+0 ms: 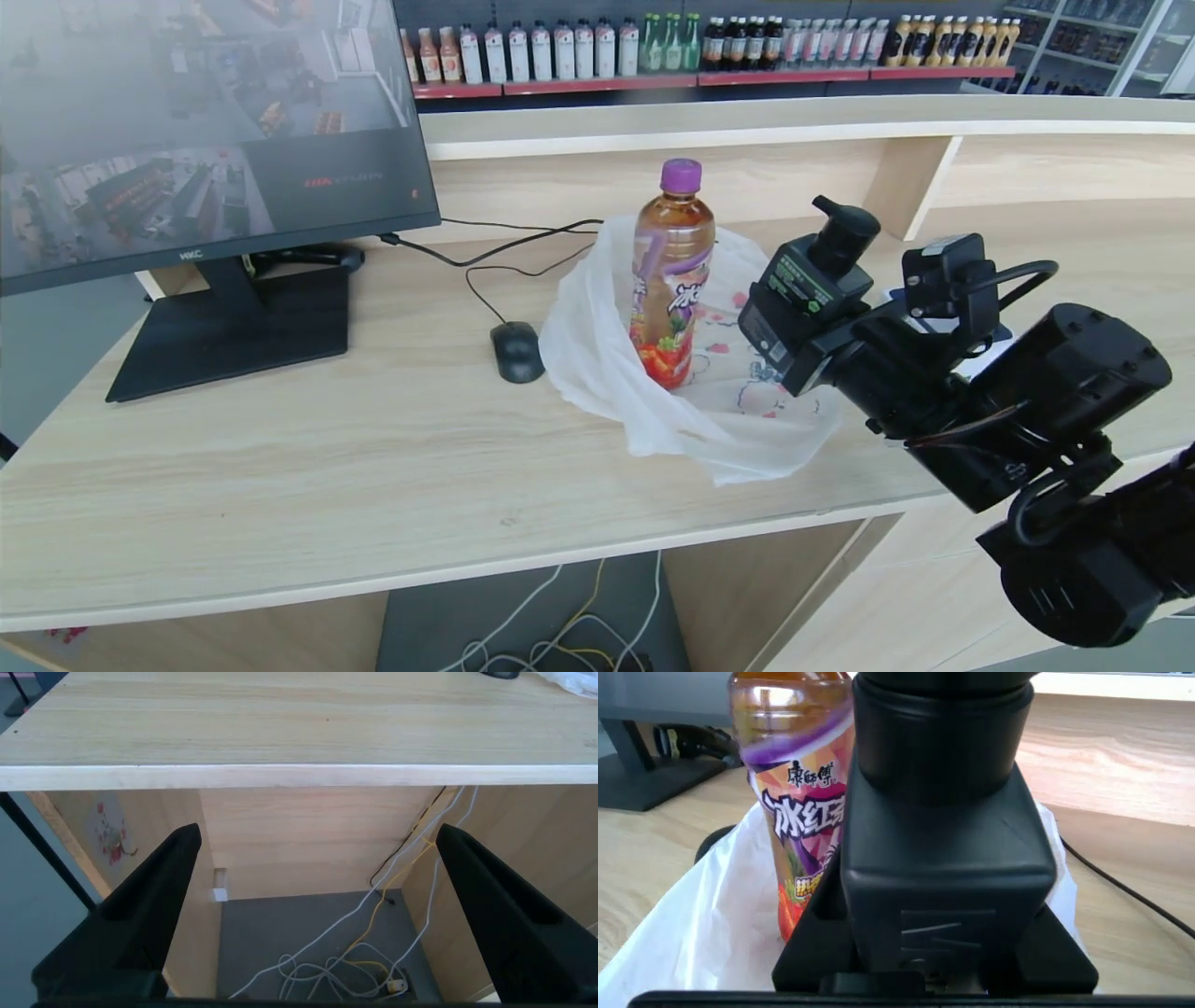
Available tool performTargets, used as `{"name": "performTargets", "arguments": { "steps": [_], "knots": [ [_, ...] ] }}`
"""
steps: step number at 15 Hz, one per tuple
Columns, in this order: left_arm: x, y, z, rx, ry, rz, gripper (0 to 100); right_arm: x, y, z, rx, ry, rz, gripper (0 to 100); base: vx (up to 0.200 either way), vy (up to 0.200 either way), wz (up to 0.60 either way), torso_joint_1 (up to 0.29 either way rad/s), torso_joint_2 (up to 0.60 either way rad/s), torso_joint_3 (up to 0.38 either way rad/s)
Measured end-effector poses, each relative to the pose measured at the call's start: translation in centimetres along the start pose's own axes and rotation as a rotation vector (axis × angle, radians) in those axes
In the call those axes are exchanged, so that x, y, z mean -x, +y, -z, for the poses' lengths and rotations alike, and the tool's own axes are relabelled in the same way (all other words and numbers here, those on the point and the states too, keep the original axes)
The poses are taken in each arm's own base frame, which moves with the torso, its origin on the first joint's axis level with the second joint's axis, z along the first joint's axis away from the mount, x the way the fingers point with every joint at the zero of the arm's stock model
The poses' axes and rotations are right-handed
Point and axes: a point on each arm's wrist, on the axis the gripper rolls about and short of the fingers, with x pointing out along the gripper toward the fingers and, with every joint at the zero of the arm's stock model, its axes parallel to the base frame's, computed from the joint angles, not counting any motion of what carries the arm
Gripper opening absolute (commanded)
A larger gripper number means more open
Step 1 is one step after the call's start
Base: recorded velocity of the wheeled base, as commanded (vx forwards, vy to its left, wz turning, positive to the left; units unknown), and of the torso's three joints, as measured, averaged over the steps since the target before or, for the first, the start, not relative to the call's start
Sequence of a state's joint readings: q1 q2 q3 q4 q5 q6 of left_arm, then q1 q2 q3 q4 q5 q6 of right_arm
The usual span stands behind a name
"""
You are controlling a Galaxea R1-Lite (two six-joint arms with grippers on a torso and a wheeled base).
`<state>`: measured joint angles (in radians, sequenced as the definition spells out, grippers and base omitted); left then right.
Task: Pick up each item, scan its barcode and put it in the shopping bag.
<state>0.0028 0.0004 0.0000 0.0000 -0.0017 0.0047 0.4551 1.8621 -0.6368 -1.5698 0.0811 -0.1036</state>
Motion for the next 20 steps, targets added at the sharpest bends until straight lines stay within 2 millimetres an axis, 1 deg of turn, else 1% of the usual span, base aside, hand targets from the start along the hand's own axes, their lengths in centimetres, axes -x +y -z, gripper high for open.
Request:
{"name": "performTargets", "arguments": {
  "steps": [7,13,15,20],
  "knots": [
    [0.0,0.0,0.0,0.000,0.000,-0.001,100,-1.7,-2.0,2.6,0.016,0.031,0.057,0,0.000,0.000,0.00,0.000,0.00,0.000],
    [0.0,0.0,0.0,0.000,0.000,0.000,100,-3.4,-2.0,5.0,0.015,0.052,0.054,0,0.000,0.000,0.00,0.000,0.00,0.000],
    [0.0,0.0,0.0,0.000,0.000,0.000,100,-3.7,-2.0,5.9,0.013,0.067,0.053,0,0.000,0.000,0.00,0.000,0.00,0.000],
    [0.0,0.0,0.0,0.000,0.000,0.000,100,-4.1,-2.0,7.1,0.012,0.080,0.051,0,0.000,0.000,0.00,0.000,0.00,0.000]
  ]
}}
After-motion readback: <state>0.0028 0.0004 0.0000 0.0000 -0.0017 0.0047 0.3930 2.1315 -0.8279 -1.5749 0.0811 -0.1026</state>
